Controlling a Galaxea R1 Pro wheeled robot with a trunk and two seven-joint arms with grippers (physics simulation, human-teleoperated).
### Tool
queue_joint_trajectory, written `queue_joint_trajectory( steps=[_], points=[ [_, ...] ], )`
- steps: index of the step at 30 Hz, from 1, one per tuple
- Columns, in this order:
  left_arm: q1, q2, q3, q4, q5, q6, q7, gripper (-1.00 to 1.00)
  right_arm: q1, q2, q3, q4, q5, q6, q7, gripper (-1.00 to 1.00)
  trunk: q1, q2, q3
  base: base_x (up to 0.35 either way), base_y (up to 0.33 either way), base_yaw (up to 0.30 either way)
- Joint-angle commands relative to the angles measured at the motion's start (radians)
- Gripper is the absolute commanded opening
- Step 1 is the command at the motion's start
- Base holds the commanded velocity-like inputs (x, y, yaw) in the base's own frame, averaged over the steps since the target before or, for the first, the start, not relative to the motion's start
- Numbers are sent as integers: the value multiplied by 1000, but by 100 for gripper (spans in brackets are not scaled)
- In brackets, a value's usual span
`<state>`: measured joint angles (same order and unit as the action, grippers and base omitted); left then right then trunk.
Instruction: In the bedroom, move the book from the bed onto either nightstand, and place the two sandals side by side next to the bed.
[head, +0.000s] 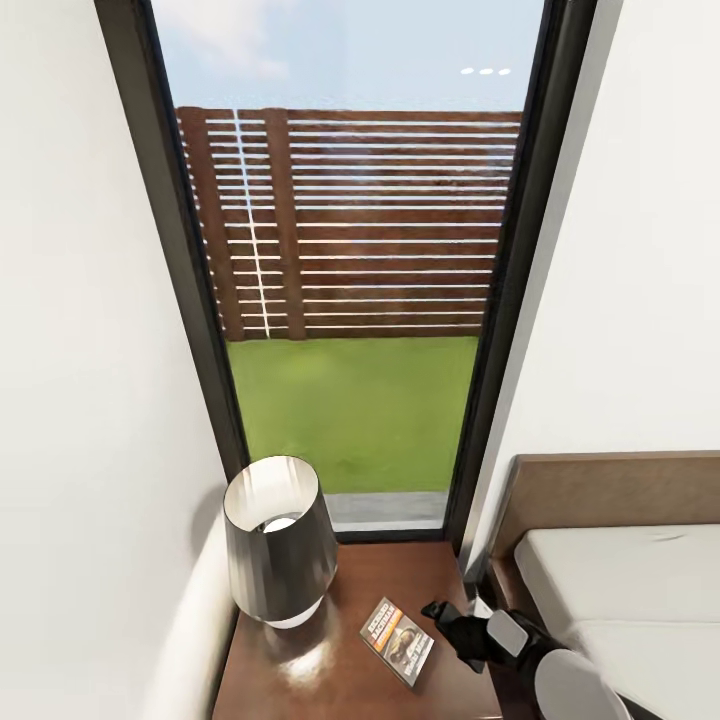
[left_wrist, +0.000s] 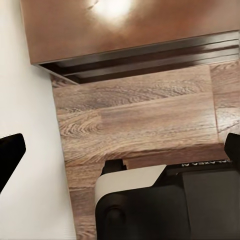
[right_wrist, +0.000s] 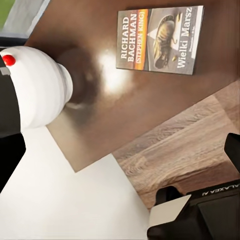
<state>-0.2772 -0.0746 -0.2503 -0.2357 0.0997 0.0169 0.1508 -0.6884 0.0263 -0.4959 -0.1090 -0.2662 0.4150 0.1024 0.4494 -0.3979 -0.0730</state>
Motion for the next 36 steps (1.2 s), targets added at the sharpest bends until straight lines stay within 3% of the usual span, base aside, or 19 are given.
queue_joint_trajectory(
  steps=[1, 11, 36],
  points=[
    [-1, 0, -9, 5, 10, -3, 6, 100, 4, 0, 4, -2, -10, -1, -1, 100, 1, -2, -2, 0, 0, 0],
    [0, 1, -9, 47, 11, -33, 6, 100, 48, 4, 20, 2, -11, -83, -2, 100, 1, -2, -2, 0, 0, 0],
    [6, 2, -9, 61, 10, -73, 6, 100, 136, 3, 38, 3, -10, -142, -3, 100, 1, -2, -2, 0, 0, 0]
  ],
)
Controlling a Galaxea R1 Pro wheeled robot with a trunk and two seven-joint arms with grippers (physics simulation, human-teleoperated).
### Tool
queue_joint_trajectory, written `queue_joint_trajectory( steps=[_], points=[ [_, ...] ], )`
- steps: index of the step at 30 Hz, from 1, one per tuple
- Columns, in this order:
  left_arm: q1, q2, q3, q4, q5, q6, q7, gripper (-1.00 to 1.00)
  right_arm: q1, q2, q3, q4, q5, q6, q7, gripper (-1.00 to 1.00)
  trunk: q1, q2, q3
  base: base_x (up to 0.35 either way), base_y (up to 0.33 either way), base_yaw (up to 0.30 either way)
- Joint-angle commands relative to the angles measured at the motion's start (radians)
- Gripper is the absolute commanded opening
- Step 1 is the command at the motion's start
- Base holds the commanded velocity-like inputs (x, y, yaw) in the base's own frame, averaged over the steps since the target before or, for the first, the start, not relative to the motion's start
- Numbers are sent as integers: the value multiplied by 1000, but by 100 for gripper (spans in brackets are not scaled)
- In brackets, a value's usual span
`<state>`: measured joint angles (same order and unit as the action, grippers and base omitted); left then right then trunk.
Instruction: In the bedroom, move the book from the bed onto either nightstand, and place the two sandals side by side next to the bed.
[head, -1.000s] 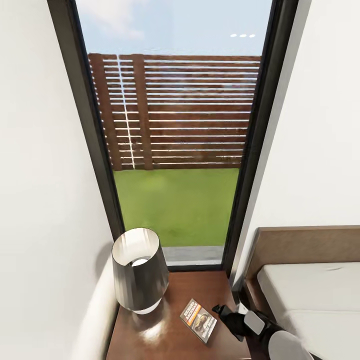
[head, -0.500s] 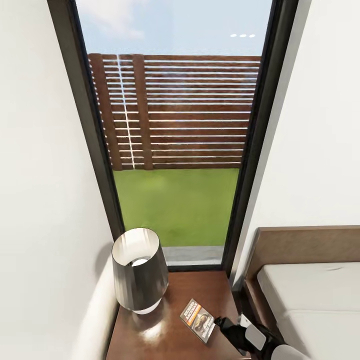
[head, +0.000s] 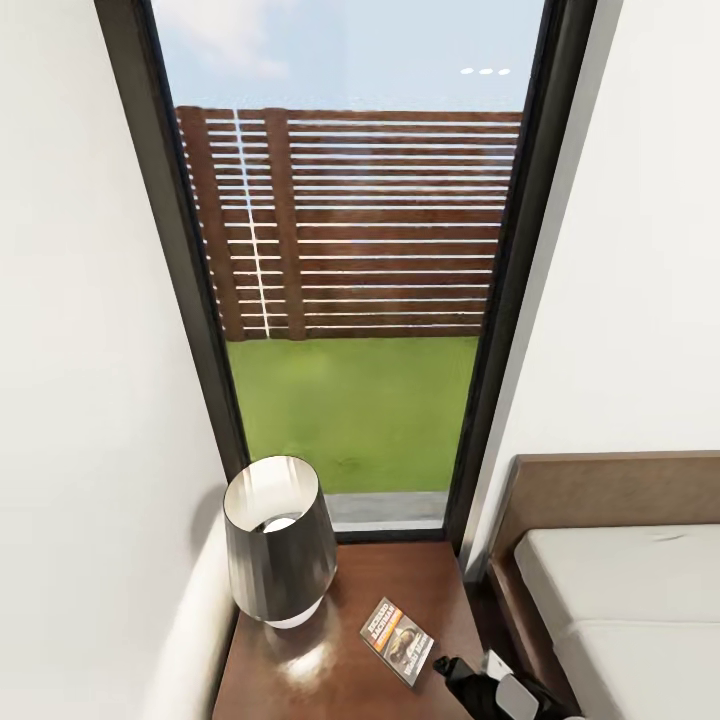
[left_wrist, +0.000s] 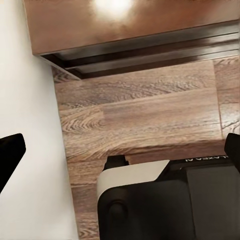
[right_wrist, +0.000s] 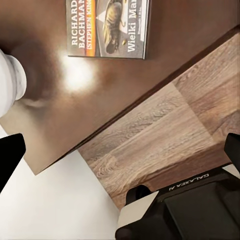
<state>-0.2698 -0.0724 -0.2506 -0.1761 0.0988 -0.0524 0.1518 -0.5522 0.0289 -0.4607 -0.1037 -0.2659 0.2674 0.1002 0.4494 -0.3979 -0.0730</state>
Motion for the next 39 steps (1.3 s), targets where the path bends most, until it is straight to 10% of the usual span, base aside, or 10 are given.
queue_joint_trajectory(
  steps=[1, 39],
  points=[
    [-1, 0, -9, 1, 10, -5, 5, 100, 3, 0, 3, -2, -10, 4, 0, 100, 1, -2, -2, 0, 0, 0],
    [18, 4, -9, 8, 10, -31, 11, 100, 67, 5, 2, 35, 80, -83, -2, 100, 1, -2, -2, 0, 0, 0]
  ],
)
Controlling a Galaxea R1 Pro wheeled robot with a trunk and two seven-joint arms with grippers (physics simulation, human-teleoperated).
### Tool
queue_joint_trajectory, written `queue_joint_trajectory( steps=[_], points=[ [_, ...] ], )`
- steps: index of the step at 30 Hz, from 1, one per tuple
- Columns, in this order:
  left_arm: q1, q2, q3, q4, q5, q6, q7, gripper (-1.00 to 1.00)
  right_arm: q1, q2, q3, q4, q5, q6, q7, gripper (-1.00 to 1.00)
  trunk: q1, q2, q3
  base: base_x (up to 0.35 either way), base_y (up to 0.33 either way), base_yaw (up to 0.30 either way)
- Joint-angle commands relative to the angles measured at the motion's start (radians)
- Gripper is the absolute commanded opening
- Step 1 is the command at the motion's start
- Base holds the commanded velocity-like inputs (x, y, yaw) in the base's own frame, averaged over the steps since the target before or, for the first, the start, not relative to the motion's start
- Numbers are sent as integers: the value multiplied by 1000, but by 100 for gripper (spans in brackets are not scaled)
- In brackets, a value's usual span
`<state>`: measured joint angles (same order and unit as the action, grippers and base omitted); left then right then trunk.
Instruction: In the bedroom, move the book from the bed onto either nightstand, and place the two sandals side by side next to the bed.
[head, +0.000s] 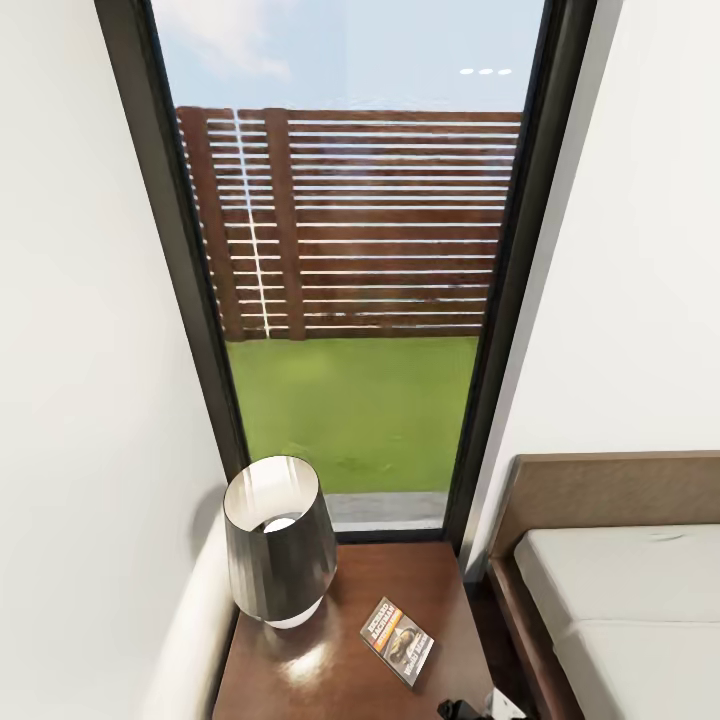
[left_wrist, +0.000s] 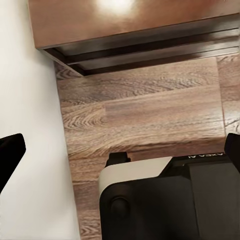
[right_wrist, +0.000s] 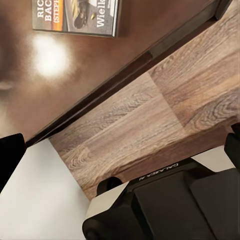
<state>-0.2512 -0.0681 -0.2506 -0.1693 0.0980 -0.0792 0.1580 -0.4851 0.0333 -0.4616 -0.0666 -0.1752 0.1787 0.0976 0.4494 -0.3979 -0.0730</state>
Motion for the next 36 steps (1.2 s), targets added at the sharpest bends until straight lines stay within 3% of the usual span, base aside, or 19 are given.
queue_joint_trajectory(
  steps=[1, 36],
  points=[
    [-1, 0, -9, 6, 10, -8, 5, 100, 1, 0, 3, -2, -10, 5, 1, 100, 1, -2, -2, 0, 0, 0],
    [0, 1, -9, 34, 11, -26, 5, 100, 20, -2, 1, -1, -7, 1, 0, 100, 1, -2, -2, 0, 0, 0]
  ],
)
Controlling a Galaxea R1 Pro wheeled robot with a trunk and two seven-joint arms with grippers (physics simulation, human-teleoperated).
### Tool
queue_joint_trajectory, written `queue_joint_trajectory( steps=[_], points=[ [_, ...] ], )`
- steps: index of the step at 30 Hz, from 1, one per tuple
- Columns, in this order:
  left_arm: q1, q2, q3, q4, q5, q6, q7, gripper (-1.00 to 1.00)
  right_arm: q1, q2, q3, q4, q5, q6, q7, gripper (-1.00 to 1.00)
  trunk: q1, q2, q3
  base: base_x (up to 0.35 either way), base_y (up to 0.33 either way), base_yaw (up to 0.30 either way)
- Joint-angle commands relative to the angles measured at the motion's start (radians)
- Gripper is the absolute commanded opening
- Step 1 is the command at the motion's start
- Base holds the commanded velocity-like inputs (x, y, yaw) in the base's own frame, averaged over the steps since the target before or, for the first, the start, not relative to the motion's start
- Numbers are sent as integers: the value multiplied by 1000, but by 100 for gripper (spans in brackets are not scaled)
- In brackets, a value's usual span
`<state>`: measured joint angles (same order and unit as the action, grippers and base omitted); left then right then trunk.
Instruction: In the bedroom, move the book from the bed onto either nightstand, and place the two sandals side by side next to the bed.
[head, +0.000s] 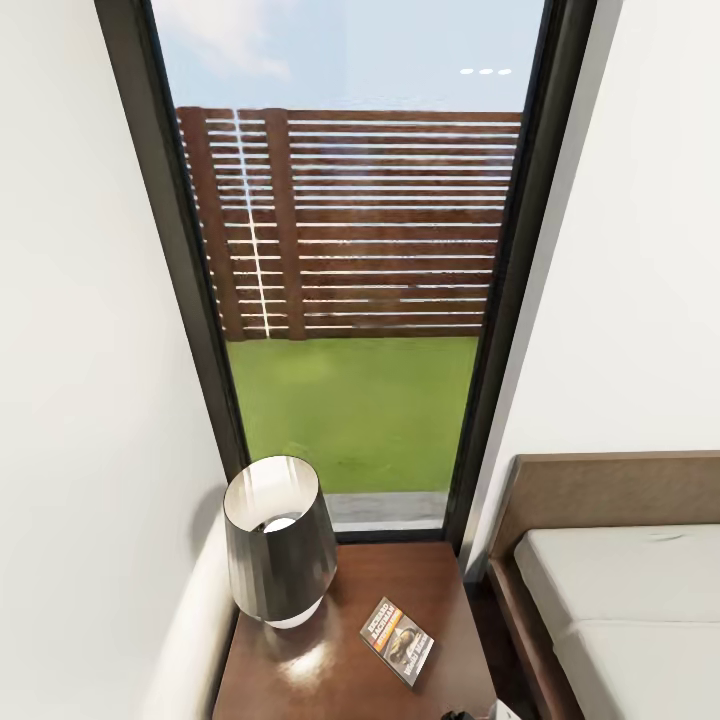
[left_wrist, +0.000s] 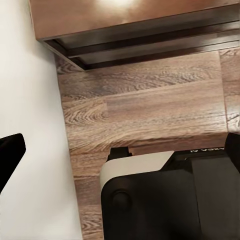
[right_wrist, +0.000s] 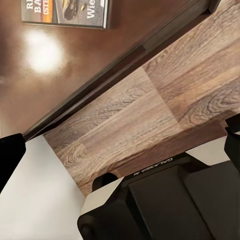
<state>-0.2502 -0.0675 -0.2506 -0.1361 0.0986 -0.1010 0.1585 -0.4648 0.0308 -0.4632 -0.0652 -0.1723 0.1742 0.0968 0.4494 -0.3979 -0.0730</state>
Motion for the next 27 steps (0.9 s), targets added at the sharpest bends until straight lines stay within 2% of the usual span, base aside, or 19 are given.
queue_joint_trajectory(
  steps=[1, 18, 27],
  points=[
    [-1, 0, -9, 1, 10, -4, 4, 100, 0, 0, 3, -2, -10, 6, 0, 100, 1, -2, -2, 0, 0, 0],
    [11, 0, -9, 2, 10, -5, 4, 100, 9, 1, 4, -2, -8, 5, -1, 100, 1, -2, -2, 0, 0, 0],
    [46, 7, -9, 3, 9, -42, 4, 100, 43, 1, 3, -2, 36, 5, -2, 100, 1, -2, -2, 0, 0, 0]
  ],
)
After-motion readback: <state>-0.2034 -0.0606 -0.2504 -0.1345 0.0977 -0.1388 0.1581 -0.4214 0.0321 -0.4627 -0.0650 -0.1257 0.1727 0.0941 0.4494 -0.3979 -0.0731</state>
